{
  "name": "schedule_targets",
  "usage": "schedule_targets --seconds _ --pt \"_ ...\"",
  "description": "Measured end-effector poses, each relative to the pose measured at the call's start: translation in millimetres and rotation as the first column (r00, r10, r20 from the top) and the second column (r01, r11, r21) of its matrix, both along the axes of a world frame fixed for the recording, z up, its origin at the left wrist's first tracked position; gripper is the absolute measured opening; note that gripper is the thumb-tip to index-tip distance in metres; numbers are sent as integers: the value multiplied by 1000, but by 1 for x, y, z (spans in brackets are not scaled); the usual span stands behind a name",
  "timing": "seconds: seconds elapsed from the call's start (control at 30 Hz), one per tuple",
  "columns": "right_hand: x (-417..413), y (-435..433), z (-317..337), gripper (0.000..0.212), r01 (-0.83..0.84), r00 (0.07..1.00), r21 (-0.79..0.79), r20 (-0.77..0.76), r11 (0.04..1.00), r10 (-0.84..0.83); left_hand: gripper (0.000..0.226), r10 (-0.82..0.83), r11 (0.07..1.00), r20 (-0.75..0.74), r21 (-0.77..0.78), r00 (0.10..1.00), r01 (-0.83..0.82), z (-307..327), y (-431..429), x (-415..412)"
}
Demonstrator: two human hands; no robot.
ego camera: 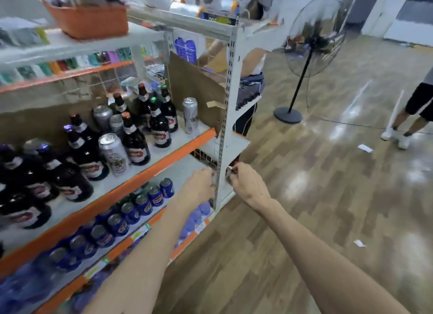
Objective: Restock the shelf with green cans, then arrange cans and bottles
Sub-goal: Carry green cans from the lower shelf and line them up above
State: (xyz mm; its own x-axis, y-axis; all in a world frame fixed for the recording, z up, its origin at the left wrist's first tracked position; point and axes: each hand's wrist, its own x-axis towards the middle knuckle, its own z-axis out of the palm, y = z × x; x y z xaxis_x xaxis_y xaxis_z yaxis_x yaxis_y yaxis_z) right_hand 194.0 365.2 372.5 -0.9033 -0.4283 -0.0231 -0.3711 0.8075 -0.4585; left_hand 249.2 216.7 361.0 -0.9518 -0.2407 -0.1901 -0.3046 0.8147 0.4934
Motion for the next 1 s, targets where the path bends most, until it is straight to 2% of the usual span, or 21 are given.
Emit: schedule_targets --seconds 0.2,0.4,0.5,0.63,0.73,0.83,0.93,1.0 --pt "-66 -59 -14 36 -271 960 19 83 962 269 48 249 968 15 16 969 -249 -11 -36 -16" --pt "-92 -143 -51 39 -495 861 44 162 868 483 24 448 894 40 8 893 -448 -48 -91 -18" --pt "-102 -170 -75 33 -557 825 81 173 827 538 18 513 855 96 25 853 -517 -71 -105 -21" --pt "-117 -187 -102 32 -606 788 123 230 786 571 28 583 802 151 53 798 -595 -99 -109 -20" --pt "-130 -196 -123 31 -636 767 148 231 758 598 32 657 737 150 76 739 -671 -116 -115 -28" --pt "-146 -208 -158 26 -656 752 148 215 741 623 28 681 718 147 59 717 -694 -139 -123 -43" --pt "-169 -229 -213 28 -682 731 153 189 715 656 26 729 674 121 43 674 -737 -192 -143 -59" --pt "-186 -251 -253 31 -681 731 100 159 726 664 28 755 655 68 -19 652 -756 -232 -164 -69"
